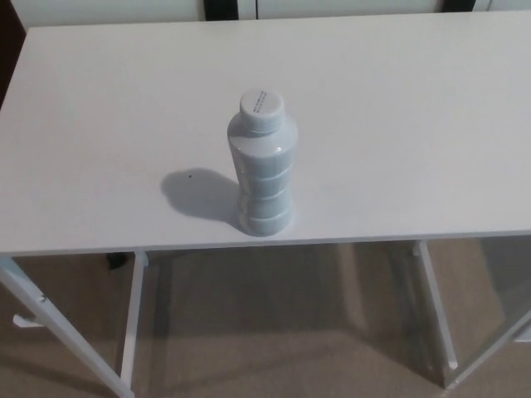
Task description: The robot picks up a bottle from a person using its left hand and walk towards the table in frontand put the bottle on the table.
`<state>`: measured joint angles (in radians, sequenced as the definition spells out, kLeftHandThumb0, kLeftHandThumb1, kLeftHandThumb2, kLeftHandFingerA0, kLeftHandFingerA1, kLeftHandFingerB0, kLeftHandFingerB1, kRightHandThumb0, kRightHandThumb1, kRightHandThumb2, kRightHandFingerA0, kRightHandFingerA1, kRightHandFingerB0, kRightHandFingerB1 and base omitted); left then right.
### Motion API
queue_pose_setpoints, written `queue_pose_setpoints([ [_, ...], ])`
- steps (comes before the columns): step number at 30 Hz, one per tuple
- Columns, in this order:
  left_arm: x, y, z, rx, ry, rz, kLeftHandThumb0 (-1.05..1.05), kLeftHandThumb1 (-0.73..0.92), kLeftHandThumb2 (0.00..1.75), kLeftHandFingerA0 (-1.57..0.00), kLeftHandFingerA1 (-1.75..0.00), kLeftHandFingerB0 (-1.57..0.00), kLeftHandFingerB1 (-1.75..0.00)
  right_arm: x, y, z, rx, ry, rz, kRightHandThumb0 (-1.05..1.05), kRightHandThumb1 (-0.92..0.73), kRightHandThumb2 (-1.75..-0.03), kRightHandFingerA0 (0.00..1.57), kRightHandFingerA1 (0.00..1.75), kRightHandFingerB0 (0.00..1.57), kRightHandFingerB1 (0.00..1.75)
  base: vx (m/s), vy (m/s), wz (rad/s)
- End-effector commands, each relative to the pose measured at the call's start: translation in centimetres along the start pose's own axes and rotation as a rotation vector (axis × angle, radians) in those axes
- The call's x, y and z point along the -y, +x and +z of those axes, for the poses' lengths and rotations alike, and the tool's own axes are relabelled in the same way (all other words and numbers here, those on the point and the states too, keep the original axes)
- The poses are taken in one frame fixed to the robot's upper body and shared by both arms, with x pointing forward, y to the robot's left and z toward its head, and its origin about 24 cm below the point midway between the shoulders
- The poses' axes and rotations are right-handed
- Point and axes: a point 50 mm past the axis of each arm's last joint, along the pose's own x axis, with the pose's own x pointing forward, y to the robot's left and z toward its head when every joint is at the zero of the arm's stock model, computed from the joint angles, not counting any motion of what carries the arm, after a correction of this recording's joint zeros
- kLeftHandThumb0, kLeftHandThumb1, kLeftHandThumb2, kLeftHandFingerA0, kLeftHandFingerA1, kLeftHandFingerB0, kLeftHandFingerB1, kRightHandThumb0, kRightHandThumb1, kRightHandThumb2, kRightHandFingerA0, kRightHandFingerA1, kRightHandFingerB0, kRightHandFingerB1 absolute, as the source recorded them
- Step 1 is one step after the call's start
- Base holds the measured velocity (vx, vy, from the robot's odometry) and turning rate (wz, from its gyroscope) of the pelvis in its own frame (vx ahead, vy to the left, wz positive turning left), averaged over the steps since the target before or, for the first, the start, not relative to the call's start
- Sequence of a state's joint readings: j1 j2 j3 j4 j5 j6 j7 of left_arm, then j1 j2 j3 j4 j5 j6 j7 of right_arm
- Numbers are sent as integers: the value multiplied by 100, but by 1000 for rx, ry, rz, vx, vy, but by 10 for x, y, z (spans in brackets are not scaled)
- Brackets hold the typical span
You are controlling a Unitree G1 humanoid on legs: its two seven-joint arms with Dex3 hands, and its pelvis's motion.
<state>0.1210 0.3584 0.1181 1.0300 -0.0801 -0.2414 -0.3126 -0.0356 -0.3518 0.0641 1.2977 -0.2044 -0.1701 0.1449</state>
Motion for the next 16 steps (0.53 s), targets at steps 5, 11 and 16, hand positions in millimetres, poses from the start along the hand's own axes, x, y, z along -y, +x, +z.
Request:
queue_pose_setpoints([
  [5, -9, 0, 6, 31, 161, 63, -62, 57, 94, -40, -61, -31, -50, 1, -2, -8, -28, 19, -48, -39, -69, -61, 69, 49, 55, 40, 0, 0, 0],
  [11, -10, 1, 7, 26, 180, 49, -56, 69, 61, -37, -49, -39, -38, 1, -1, -6, -13, 52, -70, -41, -68, -61, 73, 55, 57, 42, 0, 0, 0],
  [16, -10, 1, 6, 21, 182, 51, -56, 69, 61, -37, -47, -39, -39, 1, -1, -6, -16, 53, -76, -41, -68, -61, 74, 54, 57, 41, 0, 0, 0],
])
